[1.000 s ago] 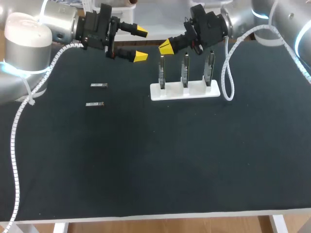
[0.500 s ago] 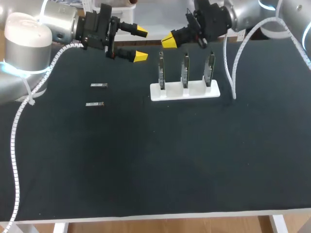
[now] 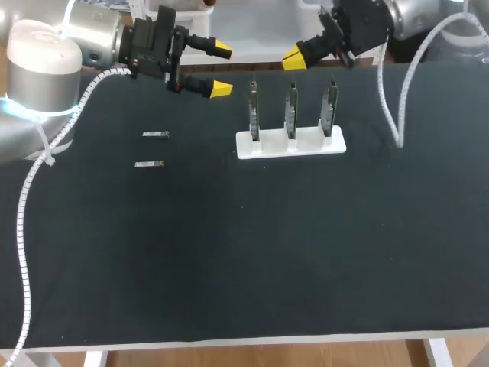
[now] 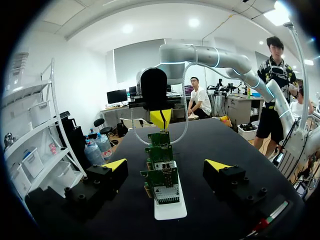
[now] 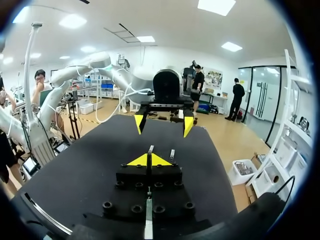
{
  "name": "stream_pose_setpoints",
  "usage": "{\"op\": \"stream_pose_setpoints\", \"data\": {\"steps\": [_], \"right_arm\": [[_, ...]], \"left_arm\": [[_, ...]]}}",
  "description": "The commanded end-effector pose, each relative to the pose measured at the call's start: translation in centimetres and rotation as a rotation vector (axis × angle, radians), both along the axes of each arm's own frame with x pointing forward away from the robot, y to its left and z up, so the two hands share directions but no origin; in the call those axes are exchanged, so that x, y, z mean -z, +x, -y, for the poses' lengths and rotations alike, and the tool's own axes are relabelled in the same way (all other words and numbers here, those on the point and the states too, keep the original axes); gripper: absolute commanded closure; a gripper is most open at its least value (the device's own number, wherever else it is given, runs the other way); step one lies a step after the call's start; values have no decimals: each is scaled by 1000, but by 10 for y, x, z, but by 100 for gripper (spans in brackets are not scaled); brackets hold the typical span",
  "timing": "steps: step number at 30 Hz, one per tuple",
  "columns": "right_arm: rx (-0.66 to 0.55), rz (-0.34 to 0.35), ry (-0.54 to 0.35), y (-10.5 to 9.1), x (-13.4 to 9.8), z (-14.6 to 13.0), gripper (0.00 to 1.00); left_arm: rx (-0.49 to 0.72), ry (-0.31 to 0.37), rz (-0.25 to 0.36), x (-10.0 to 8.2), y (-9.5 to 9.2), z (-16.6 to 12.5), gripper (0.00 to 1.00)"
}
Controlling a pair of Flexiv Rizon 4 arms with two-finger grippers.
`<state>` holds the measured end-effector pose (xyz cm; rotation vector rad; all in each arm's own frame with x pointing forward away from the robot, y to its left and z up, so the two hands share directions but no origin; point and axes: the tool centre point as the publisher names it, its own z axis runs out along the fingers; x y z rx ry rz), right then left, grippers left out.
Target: Pick up the optical module with the left hand, and insert it into the network port with the right hand.
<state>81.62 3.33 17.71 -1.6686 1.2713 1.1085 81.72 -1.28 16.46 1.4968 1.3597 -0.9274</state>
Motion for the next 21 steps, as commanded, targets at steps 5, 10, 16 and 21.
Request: {"op": "stream_pose_setpoints", "data": {"steps": [5,10,16,21], "right_arm": [[153,40,-4,-30,-4,32,100],[179,48,-21,-33,-6,43,100],[199,62,-33,-35,-9,49,100],[201,64,-45,-35,-9,47,0]], "left_arm": [[-3,-1,4,0,-1,0,0],[-3,-1,4,0,-1,0,0],[-3,-1,4,0,-1,0,0],[-3,-1,4,0,-1,0,0]]}}
